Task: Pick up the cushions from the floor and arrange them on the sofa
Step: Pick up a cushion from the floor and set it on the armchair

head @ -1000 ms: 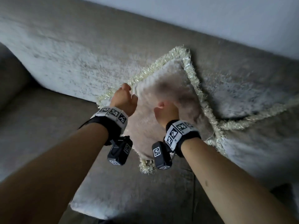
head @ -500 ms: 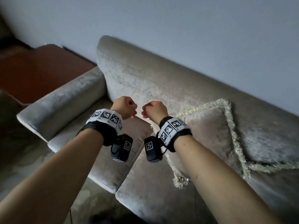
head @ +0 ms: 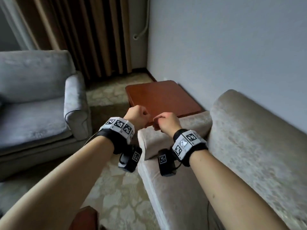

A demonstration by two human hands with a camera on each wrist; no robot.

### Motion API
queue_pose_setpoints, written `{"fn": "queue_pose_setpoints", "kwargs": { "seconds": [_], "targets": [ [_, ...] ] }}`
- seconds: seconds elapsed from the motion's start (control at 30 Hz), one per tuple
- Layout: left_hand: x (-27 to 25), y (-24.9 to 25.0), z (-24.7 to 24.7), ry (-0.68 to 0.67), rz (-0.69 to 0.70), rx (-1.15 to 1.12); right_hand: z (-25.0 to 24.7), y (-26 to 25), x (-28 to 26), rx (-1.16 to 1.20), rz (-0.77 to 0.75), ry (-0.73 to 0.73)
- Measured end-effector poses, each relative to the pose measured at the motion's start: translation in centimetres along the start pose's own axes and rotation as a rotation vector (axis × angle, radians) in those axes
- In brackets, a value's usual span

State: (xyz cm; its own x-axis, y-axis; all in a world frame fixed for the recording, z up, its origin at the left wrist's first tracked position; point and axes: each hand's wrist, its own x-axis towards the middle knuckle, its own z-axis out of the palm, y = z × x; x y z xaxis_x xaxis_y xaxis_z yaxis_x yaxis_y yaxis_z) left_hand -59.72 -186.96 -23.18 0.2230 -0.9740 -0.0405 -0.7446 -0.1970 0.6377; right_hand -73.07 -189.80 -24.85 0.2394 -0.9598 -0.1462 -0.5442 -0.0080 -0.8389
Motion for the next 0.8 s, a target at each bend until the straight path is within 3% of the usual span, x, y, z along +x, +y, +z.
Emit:
{"fn": "queue_pose_setpoints", "kwargs": {
  "seconds": [0.27, 0.47, 0.63, 0.8],
  "targets": [
    [4.3, -15.9, -9.1, 0.225, -0.377, -0.134, 16.4, -8.7, 11.7, -0.093, -0.148, -0.391],
    [5.9, -25.9, -17.3, 0.485, -0.69, -0.196, 29.7, -17.7, 19.3, -0.189, -0.324, -0.717],
    [5.1, -32.8, -22.2, 0.659, -0.882, -0.242, 39.1, -24.7, 20.9, -0.268, -0.481, -0.887],
    [2.8, -40.9, -26.0, 0.765, -1.039, -0.343, 49.6, -28.8, 18.6, -0.354, -0.61, -1.095]
  ]
}}
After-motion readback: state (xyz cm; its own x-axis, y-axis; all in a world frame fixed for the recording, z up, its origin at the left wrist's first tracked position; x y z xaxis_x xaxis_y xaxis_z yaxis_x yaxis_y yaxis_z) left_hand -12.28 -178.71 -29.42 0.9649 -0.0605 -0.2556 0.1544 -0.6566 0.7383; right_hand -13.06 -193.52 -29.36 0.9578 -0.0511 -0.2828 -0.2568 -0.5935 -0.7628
